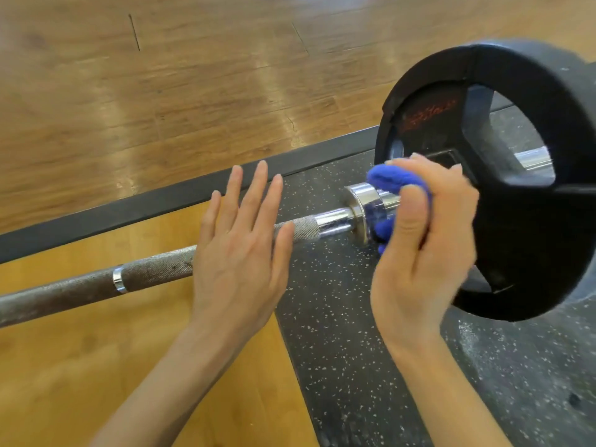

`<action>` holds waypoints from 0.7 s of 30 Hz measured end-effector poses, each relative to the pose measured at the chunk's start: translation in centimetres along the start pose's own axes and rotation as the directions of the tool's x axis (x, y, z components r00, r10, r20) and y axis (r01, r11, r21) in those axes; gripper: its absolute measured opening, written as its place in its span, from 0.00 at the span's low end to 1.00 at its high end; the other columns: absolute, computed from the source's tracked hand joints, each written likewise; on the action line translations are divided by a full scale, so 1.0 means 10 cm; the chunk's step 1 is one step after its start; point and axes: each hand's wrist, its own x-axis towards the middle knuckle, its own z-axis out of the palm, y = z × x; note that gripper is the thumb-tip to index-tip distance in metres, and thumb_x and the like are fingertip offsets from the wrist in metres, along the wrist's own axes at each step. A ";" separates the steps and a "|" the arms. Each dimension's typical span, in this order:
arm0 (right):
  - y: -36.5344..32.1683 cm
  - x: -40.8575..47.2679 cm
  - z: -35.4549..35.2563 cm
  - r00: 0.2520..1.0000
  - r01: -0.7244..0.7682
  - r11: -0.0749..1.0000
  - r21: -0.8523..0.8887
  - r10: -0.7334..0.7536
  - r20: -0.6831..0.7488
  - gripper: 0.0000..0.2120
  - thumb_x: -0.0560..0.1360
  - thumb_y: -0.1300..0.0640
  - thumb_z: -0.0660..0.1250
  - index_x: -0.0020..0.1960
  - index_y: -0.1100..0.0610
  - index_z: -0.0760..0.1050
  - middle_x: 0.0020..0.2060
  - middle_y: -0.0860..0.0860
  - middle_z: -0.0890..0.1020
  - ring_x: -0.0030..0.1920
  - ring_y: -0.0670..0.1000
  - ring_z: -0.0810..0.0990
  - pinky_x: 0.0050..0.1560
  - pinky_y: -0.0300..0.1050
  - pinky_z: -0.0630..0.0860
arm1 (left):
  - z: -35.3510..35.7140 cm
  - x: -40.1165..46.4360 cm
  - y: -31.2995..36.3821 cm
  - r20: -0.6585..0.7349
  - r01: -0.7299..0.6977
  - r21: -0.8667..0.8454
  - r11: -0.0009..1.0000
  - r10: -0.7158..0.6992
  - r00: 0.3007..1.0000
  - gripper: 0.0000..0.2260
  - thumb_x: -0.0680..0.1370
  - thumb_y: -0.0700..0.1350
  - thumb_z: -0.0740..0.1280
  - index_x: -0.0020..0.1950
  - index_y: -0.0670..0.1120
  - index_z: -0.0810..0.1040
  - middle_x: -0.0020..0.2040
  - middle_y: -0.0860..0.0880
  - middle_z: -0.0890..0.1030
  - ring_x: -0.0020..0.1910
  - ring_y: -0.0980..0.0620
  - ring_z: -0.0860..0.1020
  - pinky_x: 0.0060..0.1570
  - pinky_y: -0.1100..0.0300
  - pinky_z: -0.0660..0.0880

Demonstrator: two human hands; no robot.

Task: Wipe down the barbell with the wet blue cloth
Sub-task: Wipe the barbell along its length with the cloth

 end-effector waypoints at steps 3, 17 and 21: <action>0.36 -0.20 0.07 0.967 0.126 0.929 -0.349 -0.036 0.251 0.15 0.86 0.55 0.55 0.66 0.58 0.76 0.67 0.52 0.76 0.73 0.58 0.70 0.76 0.65 0.58 | 0.06 0.03 0.01 0.025 -0.025 0.080 0.996 0.024 0.999 0.24 0.86 0.53 0.48 0.79 0.44 0.68 0.79 0.46 0.67 0.78 0.44 0.65 0.74 0.46 0.63; 0.47 -0.13 0.05 0.886 0.341 0.815 -0.469 -0.112 0.449 0.16 0.84 0.60 0.60 0.69 0.60 0.76 0.71 0.55 0.76 0.75 0.59 0.69 0.78 0.61 0.56 | 0.05 -0.07 0.08 0.034 0.002 0.069 0.998 -0.004 0.999 0.24 0.87 0.53 0.48 0.76 0.44 0.72 0.75 0.47 0.73 0.75 0.43 0.70 0.73 0.45 0.66; 0.39 -0.08 0.09 0.905 0.268 0.800 -0.537 -0.017 0.426 0.13 0.83 0.60 0.60 0.64 0.60 0.78 0.66 0.54 0.79 0.73 0.57 0.71 0.76 0.69 0.57 | 0.04 -0.15 0.11 0.055 0.006 0.073 0.997 -0.010 0.998 0.24 0.87 0.53 0.49 0.77 0.44 0.71 0.75 0.47 0.72 0.75 0.43 0.69 0.74 0.46 0.65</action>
